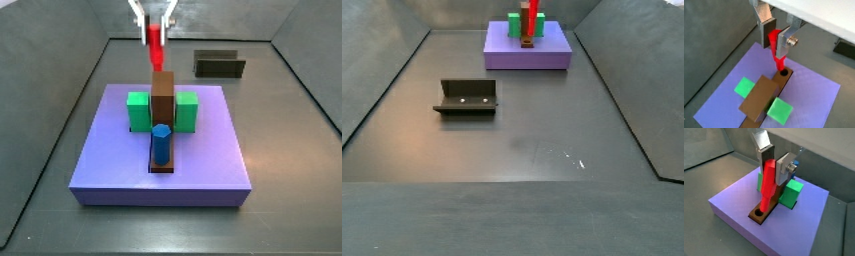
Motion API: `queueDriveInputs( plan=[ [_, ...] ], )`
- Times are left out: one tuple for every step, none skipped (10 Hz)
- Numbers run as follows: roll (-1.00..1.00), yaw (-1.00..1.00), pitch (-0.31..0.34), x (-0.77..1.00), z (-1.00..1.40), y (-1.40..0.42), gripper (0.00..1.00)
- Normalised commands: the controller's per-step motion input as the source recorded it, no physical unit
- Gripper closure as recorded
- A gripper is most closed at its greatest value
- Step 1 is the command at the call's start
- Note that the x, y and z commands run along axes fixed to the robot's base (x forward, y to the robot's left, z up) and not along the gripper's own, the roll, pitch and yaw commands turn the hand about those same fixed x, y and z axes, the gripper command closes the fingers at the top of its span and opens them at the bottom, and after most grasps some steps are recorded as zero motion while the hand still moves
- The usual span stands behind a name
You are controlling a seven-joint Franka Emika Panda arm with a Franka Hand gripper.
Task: Pick up the red object. Move up. Place the red object on the fixture. Regrasp the red object. Move to above the board. Insert the red object.
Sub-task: Insert the red object.
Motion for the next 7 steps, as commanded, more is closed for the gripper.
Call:
queueDriveInputs(
  plan=[
    [0.17,0.00,0.129,0.35,-0.18,-0.03,1.00],
    [0.14,0.00,0.111,0.24,-0.19,0.00,1.00],
    [0.13,0.00,0.099,0.20,-0.15,0.05,1.00],
    [0.05,0.00,0.049,0.09,-0.17,0.08,1.00],
    [0.00,-0.09,0.014,-0.07,-0.16,0.09,1.00],
    [0.00,-0.07,0.000,-0.29,-0.03,0.08,1.00],
    [0.00,0.00,-0.031,-0.38,0.00,0.00,1.00]
  ],
)
